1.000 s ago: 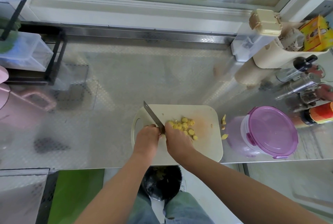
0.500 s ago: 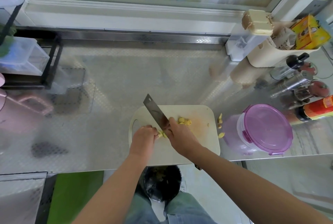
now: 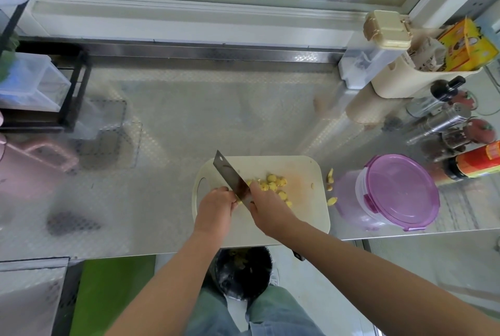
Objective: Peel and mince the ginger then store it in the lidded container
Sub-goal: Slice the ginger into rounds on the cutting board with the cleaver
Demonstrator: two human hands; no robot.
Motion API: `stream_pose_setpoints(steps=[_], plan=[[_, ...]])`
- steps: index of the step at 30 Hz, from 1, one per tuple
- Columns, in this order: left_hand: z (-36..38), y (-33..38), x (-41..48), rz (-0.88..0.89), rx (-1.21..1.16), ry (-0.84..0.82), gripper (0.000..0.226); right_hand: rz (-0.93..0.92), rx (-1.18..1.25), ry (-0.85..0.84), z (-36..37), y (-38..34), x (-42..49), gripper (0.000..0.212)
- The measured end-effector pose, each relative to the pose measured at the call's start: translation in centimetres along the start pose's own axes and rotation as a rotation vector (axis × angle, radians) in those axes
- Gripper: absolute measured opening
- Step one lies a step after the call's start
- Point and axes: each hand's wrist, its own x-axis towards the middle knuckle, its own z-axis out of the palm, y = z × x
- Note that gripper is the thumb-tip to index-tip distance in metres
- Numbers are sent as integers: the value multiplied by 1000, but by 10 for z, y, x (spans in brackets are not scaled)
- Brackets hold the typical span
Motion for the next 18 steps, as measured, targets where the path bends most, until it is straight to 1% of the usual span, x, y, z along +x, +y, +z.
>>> stream_pose_setpoints(steps=[7,11,13,16,18], plan=[[-1,0,2,11,51,-18,15,32,-14,7,6,-4,5,11],[4,-4,2,14,78,-19,18,52,-23,19,10,-6,2,14],[4,-4,0,19,120,-36,18,61,5,22,9,-5,1,13],[4,0,-3,10,172,-52,29,63,77,41,2,-3,-2,9],[2,3,-2,-26,169,-13,24,59,120,81,0,-2,-5,12]])
